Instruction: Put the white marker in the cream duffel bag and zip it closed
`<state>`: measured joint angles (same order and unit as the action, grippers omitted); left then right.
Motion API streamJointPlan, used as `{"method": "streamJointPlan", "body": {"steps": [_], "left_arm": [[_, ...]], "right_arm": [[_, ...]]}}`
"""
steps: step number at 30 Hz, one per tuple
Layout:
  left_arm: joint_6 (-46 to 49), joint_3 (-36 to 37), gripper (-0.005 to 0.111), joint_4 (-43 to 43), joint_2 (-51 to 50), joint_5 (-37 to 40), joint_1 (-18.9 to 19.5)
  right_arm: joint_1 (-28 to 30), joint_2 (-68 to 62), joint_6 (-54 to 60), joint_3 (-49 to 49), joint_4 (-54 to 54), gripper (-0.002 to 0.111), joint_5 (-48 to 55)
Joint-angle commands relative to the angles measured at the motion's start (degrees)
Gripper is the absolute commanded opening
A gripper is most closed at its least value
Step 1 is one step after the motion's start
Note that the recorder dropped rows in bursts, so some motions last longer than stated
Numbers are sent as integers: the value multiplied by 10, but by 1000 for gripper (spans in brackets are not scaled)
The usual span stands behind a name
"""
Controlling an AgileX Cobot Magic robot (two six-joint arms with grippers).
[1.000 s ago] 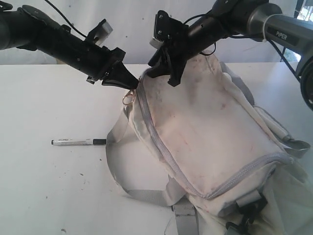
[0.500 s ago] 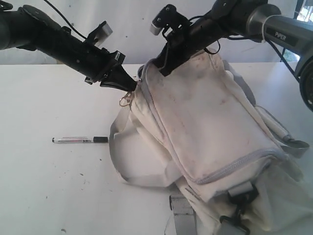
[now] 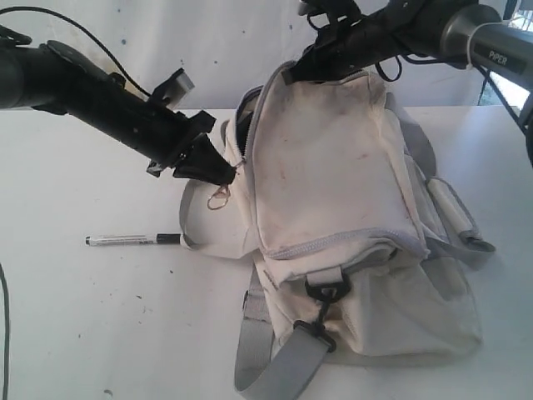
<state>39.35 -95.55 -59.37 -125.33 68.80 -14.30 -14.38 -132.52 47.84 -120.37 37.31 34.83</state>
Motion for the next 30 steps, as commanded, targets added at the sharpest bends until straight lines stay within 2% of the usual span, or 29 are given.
{"method": "streamJointPlan", "body": {"steps": [1, 13, 23, 25, 27, 30], "left_arm": [[0, 26, 0, -2, 10, 12, -19], [-6, 95, 0, 7, 40, 12, -58], [-30, 121, 1, 67, 52, 12, -61], [-20, 121, 8, 67, 52, 12, -61], [-18, 121, 19, 67, 52, 12, -61], [-18, 121, 43, 67, 52, 12, -61]], "right_arm": [[24, 1, -48, -2, -4, 0, -27], [50, -10, -61, -2, -16, 0, 9], [50, -11, -61, -2, -11, 0, 26], [50, -11, -61, -2, -11, 0, 29], [50, -11, -59, -2, -9, 0, 33], [50, -11, -59, -2, -9, 0, 33]]}}
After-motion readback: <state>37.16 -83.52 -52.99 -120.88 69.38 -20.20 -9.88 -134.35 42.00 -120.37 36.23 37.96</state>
